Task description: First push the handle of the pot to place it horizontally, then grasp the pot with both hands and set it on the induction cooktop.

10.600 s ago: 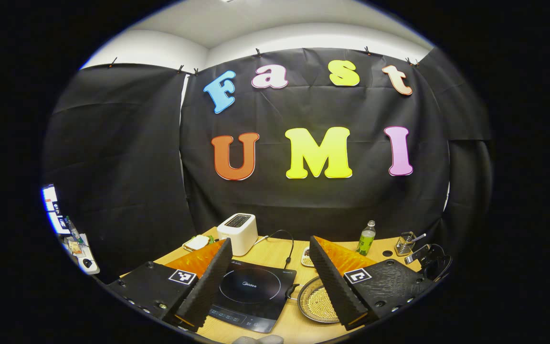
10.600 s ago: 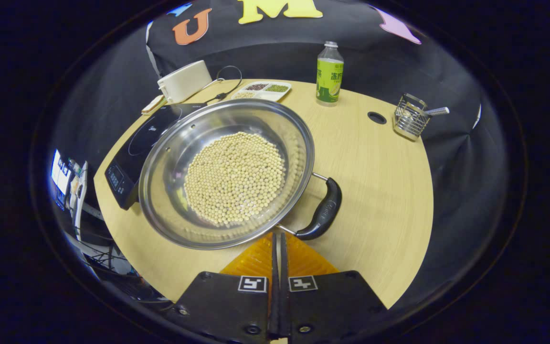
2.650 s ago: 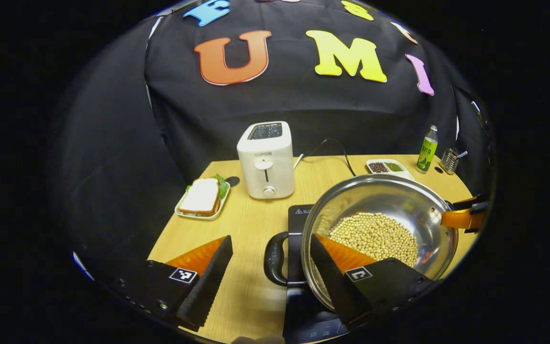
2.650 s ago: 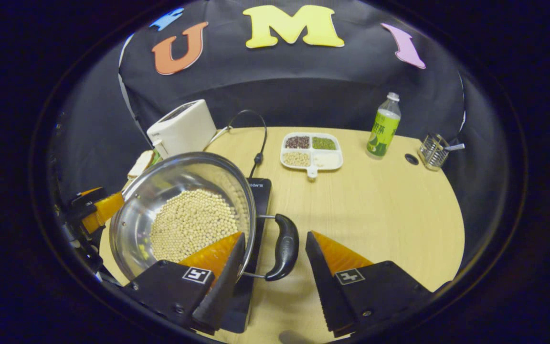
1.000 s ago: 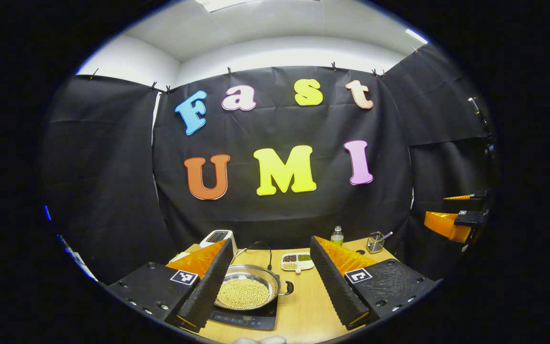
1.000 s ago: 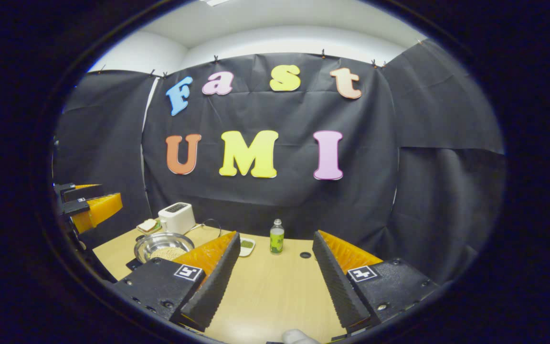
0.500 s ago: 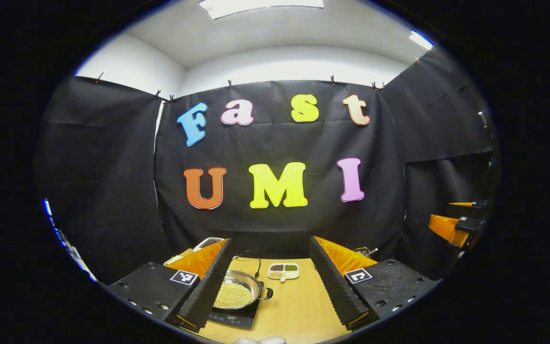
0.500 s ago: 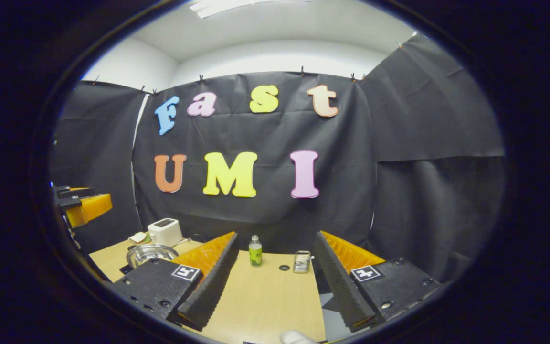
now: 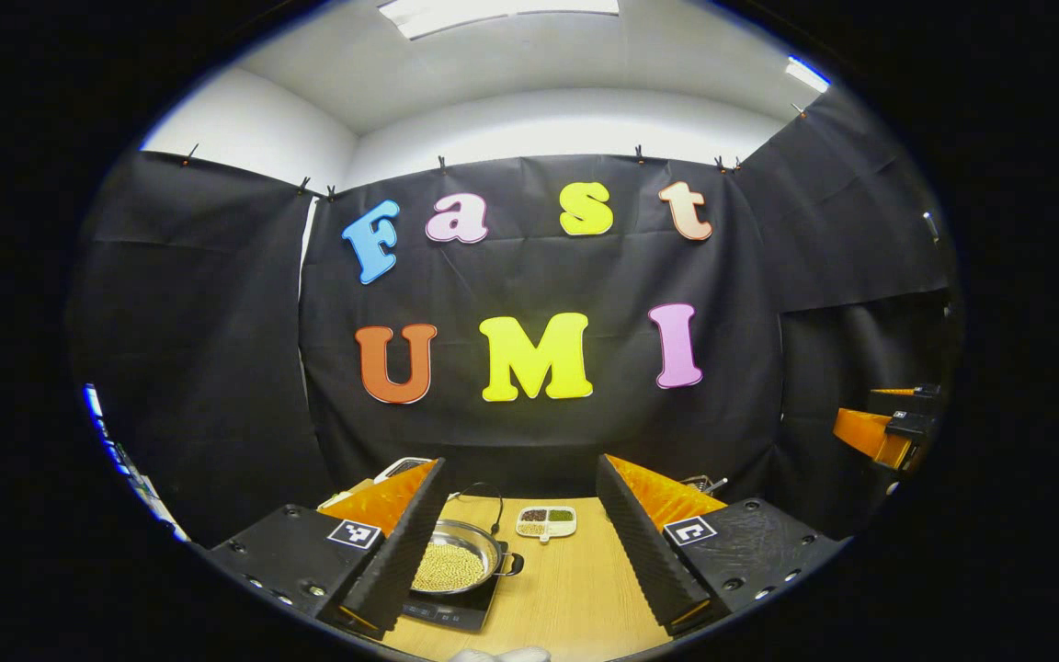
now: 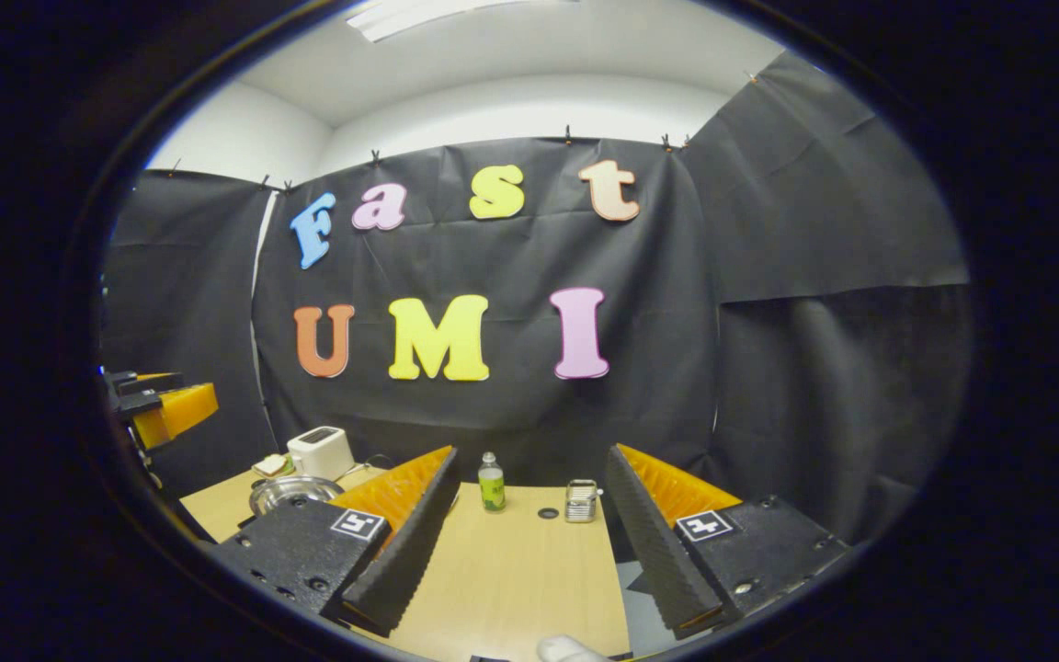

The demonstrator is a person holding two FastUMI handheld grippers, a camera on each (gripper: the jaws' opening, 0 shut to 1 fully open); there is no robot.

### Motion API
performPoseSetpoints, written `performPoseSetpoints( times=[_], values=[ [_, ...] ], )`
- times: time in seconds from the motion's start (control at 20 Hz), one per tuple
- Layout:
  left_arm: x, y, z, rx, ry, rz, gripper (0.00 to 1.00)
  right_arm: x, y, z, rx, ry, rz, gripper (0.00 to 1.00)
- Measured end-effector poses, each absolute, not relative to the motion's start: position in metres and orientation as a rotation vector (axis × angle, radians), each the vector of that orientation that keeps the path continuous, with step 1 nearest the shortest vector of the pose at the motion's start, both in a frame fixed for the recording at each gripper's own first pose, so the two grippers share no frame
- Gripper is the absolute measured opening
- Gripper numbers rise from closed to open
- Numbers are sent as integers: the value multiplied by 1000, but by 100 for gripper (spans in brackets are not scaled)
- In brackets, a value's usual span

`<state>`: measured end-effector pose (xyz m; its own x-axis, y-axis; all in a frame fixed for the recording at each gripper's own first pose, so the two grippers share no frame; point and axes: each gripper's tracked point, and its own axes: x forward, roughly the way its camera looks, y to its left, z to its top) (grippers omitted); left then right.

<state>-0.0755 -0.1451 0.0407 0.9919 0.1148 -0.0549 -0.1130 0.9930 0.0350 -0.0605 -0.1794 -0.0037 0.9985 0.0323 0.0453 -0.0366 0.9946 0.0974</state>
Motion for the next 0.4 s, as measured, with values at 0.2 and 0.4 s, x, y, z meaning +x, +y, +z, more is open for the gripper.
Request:
performPoseSetpoints(
  times=[0.2,0.4],
  values=[
    [-73,-146,36,39,64,114,96,-58,-178,-7,104,-31,36,100],
    [-69,-145,34,44,67,110,96,-55,-179,-7,107,-29,31,99]
  ],
)
